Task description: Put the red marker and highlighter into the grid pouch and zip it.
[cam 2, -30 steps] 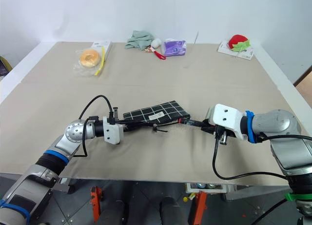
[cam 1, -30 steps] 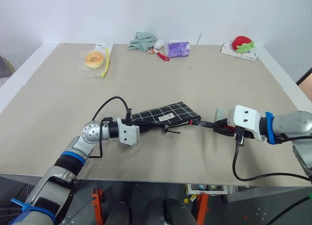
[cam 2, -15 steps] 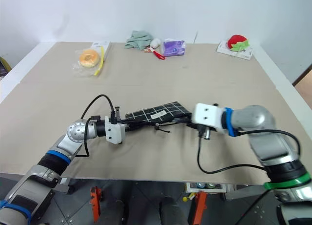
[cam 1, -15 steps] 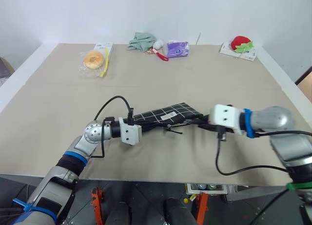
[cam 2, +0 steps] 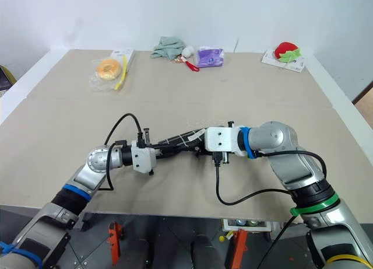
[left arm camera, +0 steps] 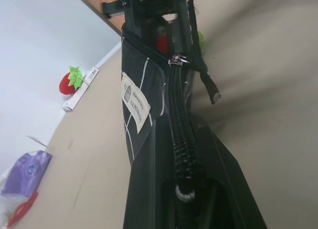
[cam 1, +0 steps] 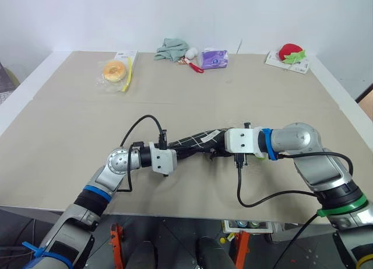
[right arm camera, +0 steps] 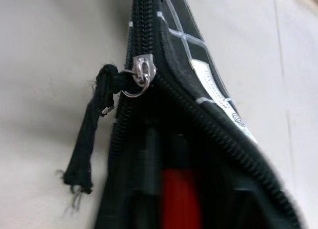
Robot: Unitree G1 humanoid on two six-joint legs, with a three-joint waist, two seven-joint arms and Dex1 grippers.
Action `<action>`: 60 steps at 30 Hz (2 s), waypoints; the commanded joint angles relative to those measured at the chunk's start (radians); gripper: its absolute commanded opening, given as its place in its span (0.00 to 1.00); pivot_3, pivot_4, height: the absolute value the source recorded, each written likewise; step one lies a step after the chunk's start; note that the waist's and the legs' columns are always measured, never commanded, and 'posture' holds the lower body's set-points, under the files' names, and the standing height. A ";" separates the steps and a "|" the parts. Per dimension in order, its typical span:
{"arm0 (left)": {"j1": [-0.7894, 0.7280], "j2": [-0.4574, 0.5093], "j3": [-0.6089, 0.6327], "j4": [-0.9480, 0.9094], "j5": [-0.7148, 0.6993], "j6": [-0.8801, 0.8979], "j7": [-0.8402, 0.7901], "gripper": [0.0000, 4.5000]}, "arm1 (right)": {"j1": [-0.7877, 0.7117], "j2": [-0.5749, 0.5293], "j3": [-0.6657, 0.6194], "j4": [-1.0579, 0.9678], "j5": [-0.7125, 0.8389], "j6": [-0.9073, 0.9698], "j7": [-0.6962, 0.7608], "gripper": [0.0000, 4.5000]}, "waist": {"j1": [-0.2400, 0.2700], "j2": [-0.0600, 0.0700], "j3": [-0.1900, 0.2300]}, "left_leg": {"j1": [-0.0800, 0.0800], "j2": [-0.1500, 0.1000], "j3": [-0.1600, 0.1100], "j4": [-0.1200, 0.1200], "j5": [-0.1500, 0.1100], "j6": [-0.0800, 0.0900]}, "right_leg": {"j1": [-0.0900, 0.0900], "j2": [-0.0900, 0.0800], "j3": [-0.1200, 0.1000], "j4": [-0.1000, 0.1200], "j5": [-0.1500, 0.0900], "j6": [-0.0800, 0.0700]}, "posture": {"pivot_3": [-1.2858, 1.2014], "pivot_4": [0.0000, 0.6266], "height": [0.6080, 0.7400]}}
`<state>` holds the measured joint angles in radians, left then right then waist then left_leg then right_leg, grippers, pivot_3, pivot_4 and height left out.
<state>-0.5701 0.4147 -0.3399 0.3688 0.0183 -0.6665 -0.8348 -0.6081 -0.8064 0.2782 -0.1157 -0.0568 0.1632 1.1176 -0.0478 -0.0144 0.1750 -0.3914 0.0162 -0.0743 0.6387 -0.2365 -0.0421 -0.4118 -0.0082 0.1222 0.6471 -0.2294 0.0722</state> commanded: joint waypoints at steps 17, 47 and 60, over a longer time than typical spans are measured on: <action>0.036 0.017 0.096 -0.051 -0.065 0.112 -0.016 0.00 | 0.042 0.176 -0.586 -0.165 0.289 0.815 -0.677 0.98 | 0.000 -0.001 -0.001 | 0.000 0.000 -0.005 0.000 0.002 -0.001 | 0.001 0.000 -0.004 0.001 0.002 -0.003 | 0.52 0.24 1.00; 0.045 0.002 0.102 -0.057 -0.061 0.108 -0.030 0.00 | 0.237 0.480 -0.515 -0.281 0.196 1.146 -1.022 0.93 | -0.002 0.000 -0.002 | 0.000 0.001 -0.008 -0.001 0.002 -0.001 | 0.001 0.001 -0.006 0.002 -0.001 -0.001 | 0.52 0.24 1.00; 0.032 -0.003 0.101 -0.048 -0.062 0.105 -0.027 0.00 | 0.193 0.434 -0.571 -0.249 0.226 1.010 -0.958 0.24 | -0.001 0.000 -0.001 | 0.000 0.001 -0.008 -0.001 0.002 -0.001 | 0.002 0.001 -0.007 0.001 -0.001 -0.001 | 0.52 0.24 1.00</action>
<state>-0.5229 0.4121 -0.2636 0.3433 -0.0300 -0.5473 -0.8718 -0.3920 -0.3274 -0.2717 -0.3561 0.1643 1.2506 0.1280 -0.0484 -0.0148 0.1736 -0.3915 0.0164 -0.0825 0.6379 -0.2343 -0.0427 -0.4100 -0.0073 0.1152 0.6484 -0.2304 0.0717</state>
